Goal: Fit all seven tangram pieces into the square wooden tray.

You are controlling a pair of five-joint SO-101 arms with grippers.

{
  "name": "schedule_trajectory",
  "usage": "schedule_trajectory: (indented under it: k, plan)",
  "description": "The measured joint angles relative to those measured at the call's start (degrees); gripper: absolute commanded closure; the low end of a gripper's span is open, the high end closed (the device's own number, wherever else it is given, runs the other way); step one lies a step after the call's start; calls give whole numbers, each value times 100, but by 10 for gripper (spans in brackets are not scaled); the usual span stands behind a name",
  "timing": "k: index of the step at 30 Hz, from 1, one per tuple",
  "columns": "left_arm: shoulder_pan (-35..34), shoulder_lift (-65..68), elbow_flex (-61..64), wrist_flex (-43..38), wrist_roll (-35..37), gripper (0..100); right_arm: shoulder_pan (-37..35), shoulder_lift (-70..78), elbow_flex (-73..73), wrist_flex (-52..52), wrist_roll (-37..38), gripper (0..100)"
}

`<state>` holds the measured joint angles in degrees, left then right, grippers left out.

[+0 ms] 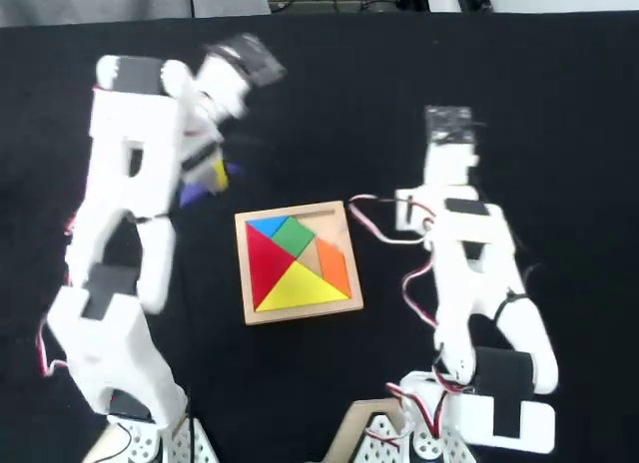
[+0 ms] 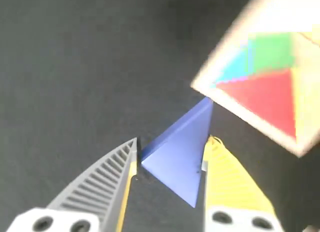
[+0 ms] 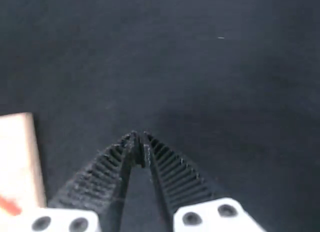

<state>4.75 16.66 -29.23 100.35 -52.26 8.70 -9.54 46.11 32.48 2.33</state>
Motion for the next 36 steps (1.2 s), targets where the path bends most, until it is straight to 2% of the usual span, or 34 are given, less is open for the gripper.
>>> schedule_trajectory:
  k: [4, 11, 15, 24, 29, 36]
  plan:
    - [782, -387, 826, -35, -1090, 841, 492, 0, -9, -220, -360, 987]
    - [1855, -141, 1204, -1327, -1407, 841, 949, 0, -9, -352, -774, 987]
    - [2321, 334, 1108, -1574, -1916, 841, 1213, 0, -9, -396, -1020, 987]
    - [2374, 1635, 114, -1600, -2207, 837, 1319, 0, -9, -396, -1178, 987]
    - [2365, 2215, -360, -1600, -2207, 720, 1319, 0, -9, -396, -1178, 987]
    - [2365, 2514, -756, -1600, -2207, 715, 1319, 0, -9, -396, -1178, 987]
